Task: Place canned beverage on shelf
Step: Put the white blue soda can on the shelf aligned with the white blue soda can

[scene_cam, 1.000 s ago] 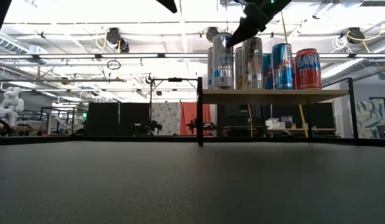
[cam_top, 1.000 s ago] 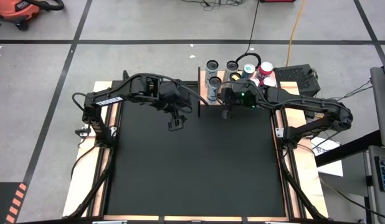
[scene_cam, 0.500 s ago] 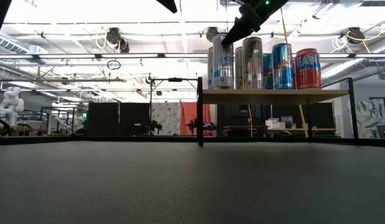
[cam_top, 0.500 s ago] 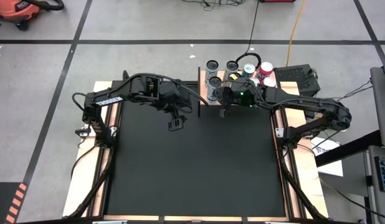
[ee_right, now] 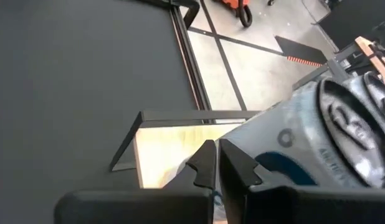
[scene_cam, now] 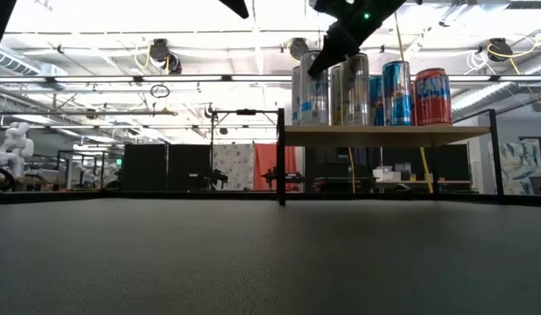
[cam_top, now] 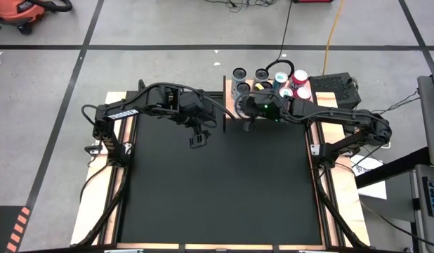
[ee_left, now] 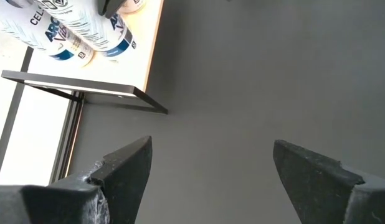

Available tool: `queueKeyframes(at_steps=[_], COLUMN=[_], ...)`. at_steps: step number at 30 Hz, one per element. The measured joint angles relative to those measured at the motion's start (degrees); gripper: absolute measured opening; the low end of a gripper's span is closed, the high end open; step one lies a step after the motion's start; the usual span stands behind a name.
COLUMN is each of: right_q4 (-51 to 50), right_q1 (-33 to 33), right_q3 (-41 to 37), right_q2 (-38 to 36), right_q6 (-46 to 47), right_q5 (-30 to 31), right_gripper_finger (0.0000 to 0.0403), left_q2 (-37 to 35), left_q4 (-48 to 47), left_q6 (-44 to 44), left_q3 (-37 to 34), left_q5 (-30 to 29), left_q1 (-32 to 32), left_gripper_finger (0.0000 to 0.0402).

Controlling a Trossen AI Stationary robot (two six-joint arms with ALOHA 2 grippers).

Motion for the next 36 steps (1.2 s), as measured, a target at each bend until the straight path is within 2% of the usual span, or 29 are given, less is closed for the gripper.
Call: queueKeyframes(at_steps=[8, 15, 18, 32, 36], right_q4=[0.25, -6.13, -8.03, -9.65, -10.65], right_q1=[0.85, 3.28, 3.27, -2.11, -3.63], right_q3=[0.20, 8.13, 10.60, 11.61, 11.61], right_q2=[-0.57, -0.78, -0.78, -0.73, -0.73], right_q6=[-1.40, -1.57, -1.71, -3.36, -3.36], right_q5=[-0.21, 0.11, 2.34, 6.75, 6.19], right_gripper_finger=[0.0000, 0.0000, 0.0000, 0.0000, 0.0000], left_q2=[0.00, 0.00, 0.00, 0.00, 0.00], left_q4=[0.01, -0.02, -0.02, -0.28, -0.28], left_q6=[0.00, -0.02, -0.15, -1.46, -1.44], left_q3=[0.00, 0.00, 0.00, 0.00, 0.00], left_q5=[0.00, 0.00, 0.00, 0.00, 0.00], left_q1=[-0.02, -0.02, 0.00, -0.15, -0.16], left_gripper_finger=[0.0333, 0.0333, 0.0333, 0.0333, 0.0333])
